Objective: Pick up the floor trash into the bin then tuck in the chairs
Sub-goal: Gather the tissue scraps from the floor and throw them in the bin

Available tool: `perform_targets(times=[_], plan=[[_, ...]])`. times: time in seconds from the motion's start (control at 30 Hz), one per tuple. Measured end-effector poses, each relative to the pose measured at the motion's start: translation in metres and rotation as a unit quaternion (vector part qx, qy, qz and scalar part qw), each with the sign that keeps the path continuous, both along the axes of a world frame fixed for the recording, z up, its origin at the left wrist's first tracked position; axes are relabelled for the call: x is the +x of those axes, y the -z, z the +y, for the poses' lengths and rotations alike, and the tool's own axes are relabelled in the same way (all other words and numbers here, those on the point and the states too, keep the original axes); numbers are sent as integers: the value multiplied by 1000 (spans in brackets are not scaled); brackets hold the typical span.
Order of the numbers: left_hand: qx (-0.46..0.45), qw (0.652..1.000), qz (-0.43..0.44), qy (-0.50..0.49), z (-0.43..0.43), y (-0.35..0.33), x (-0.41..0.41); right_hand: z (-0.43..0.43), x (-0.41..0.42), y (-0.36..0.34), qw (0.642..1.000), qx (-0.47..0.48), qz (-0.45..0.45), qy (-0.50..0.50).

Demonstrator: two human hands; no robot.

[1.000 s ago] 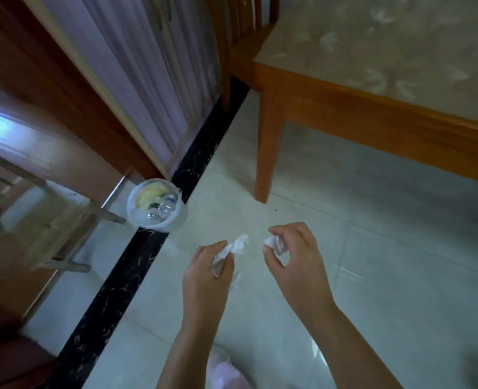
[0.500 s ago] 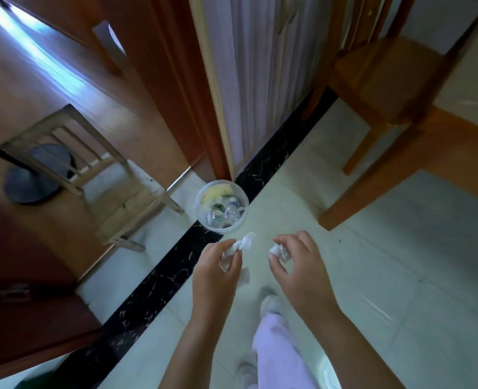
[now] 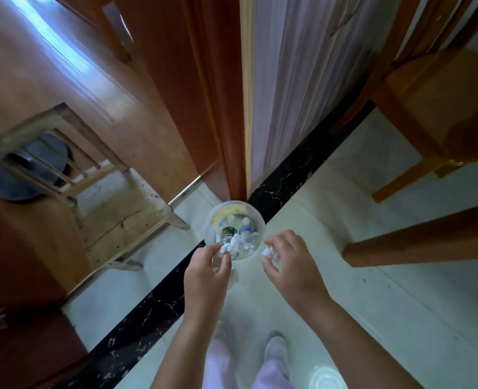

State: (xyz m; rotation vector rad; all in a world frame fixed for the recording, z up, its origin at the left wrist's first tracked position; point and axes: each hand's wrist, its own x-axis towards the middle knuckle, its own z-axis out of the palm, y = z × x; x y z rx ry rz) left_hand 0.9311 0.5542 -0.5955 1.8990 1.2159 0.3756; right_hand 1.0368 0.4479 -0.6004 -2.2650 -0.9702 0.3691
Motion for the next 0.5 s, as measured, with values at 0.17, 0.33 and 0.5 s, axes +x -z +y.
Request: perform_targets(times=[0.17, 0.33, 0.5], plan=[[-11, 999, 31, 25, 40, 33, 14, 41, 18, 36, 1000, -28, 9, 8], [-49, 998, 45, 0, 66, 63, 27, 73, 28, 63, 998, -51, 26, 8], [-116, 990, 52, -64, 80, 90, 38, 94, 35, 77, 997, -54, 45, 19]])
